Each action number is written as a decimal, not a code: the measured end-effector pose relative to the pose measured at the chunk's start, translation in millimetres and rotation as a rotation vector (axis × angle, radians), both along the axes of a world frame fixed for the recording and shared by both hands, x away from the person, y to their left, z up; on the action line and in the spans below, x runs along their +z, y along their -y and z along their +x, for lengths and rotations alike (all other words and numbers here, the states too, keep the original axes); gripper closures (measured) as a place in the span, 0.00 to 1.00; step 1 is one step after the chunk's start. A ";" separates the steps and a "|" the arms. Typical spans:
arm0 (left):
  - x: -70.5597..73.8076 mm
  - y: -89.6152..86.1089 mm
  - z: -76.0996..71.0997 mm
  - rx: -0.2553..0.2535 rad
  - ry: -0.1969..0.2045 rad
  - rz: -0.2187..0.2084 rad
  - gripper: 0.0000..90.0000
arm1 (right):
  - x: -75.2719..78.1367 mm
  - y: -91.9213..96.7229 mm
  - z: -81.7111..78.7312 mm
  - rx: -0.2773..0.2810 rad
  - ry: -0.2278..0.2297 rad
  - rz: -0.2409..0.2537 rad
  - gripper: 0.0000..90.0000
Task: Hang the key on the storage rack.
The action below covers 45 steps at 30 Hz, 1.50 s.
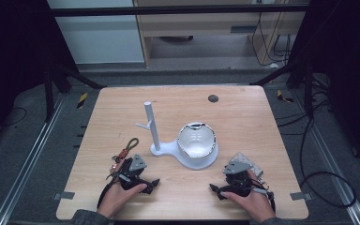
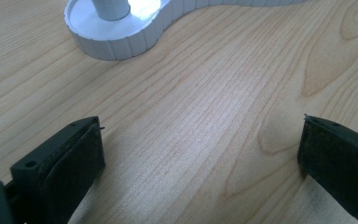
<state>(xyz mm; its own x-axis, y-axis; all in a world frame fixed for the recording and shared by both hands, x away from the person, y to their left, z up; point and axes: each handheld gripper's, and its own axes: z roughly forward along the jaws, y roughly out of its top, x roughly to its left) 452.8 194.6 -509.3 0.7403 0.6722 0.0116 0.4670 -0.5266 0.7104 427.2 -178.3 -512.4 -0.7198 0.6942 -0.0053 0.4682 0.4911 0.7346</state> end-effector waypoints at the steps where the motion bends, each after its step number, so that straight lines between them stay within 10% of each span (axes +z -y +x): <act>1: 0.6 -0.2 -0.2 -0.007 -0.001 0.004 0.01 | 0.0 0.0 0.0 0.000 0.000 0.000 0.09; 7: 11.7 -4.4 -3.2 -0.031 -0.002 0.019 0.05 | -0.1 -0.1 -0.1 -0.001 0.000 0.001 0.09; 25: 70.3 -74.6 56.4 0.214 -0.108 0.186 0.22 | -0.2 -0.1 -0.1 -0.002 0.002 -0.001 0.09; 45: 50.8 -68.4 89.7 0.209 -0.261 0.267 0.55 | 0.0 -0.1 -1.7 -0.003 -0.001 -0.001 0.09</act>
